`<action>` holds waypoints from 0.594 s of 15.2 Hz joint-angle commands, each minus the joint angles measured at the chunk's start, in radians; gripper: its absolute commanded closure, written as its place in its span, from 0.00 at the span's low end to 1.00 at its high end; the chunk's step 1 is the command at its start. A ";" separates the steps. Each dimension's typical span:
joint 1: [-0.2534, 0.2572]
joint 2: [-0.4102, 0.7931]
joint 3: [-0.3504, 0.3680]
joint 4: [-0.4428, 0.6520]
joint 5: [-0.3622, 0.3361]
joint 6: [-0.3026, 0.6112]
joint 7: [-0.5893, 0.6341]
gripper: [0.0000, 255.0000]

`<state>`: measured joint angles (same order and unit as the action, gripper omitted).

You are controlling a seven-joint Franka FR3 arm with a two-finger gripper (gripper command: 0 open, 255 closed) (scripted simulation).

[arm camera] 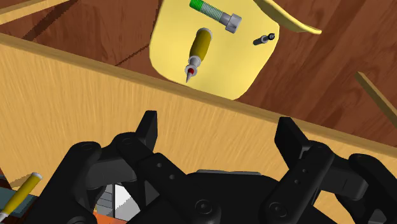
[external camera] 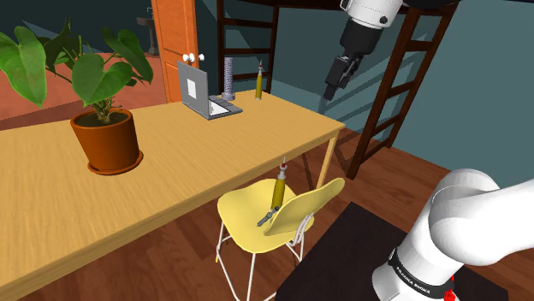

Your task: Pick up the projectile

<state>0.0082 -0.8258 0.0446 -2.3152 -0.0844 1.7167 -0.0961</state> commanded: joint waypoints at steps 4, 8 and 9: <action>-0.001 0.024 -0.024 -0.079 -0.005 0.106 -0.018 0.00; -0.003 0.078 -0.056 -0.167 -0.012 0.251 -0.043 0.00; -0.004 0.096 -0.064 -0.185 -0.013 0.289 -0.049 0.00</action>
<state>0.0044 -0.7457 -0.0132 -2.4771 -0.0963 1.9625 -0.1409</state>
